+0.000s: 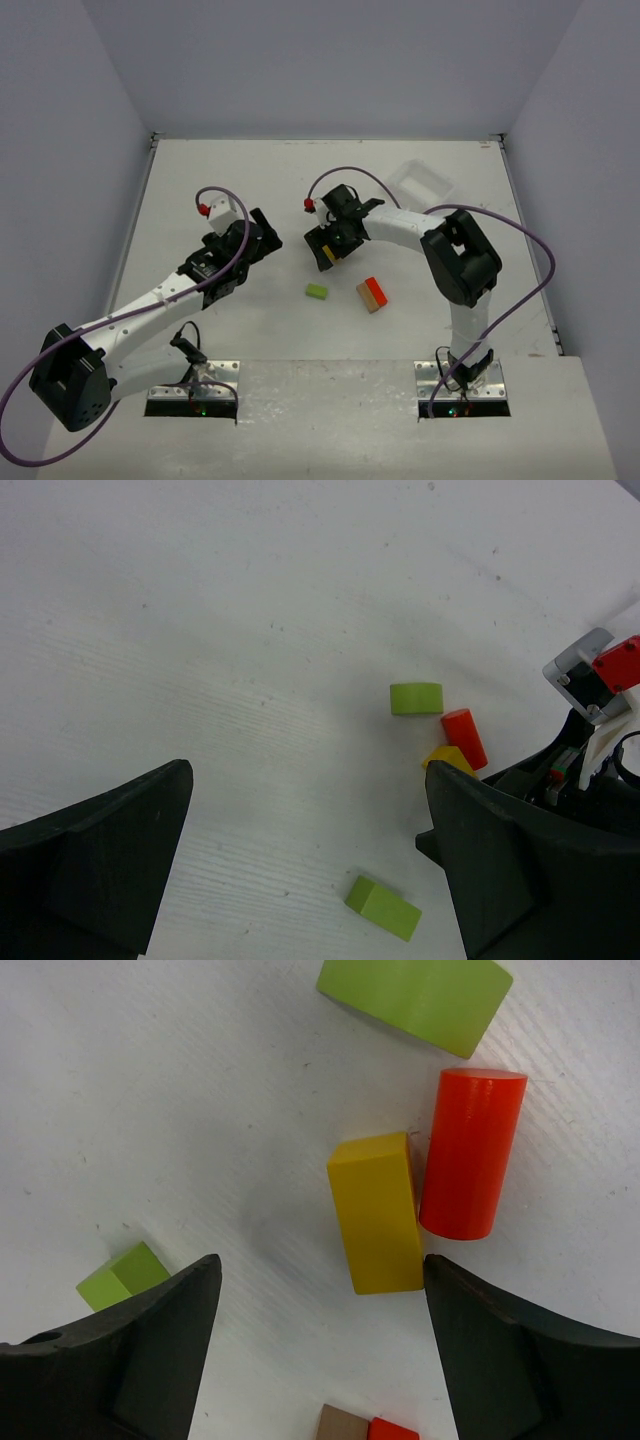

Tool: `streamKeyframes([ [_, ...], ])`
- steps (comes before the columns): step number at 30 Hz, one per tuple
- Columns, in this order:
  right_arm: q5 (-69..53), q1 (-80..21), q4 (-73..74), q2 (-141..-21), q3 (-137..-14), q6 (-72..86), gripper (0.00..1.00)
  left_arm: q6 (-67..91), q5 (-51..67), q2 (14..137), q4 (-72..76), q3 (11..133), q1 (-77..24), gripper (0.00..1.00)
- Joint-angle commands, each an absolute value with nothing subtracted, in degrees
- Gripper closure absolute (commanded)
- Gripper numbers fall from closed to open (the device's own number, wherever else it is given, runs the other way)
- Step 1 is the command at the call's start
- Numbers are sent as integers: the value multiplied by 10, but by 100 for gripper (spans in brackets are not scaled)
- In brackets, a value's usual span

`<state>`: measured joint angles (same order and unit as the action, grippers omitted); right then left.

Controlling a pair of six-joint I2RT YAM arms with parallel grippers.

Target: Build the wood block tower

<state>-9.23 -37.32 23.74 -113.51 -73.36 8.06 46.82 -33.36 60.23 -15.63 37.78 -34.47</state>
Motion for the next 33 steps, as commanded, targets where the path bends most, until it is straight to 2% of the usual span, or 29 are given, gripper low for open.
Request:
streamKeyframes([
  [1, -91, -376, 212, -1140, -760, 67, 20, 471, -336, 602, -138, 376, -338, 0],
  [10, -70, -377, 204, -1170, -775, 37, 29, 476, -322, 602, -138, 370, -338, 0],
  [14, -72, -377, 201, -1174, -778, 22, 48, 476, -317, 603, -136, 367, -338, 0],
  [16, -74, -377, 208, -1172, -780, 15, 63, 476, -317, 603, -137, 368, -338, 0],
  [18, -87, -377, 220, -1167, -783, 6, 72, 476, -317, 601, -138, 368, -338, 0],
  [23, -108, -377, 252, -1142, -796, -58, 84, 476, -316, 598, -135, 367, -338, 0],
  [33, -207, -375, 324, -1000, -794, -317, 87, 460, -322, 593, -133, 371, -338, 0],
])
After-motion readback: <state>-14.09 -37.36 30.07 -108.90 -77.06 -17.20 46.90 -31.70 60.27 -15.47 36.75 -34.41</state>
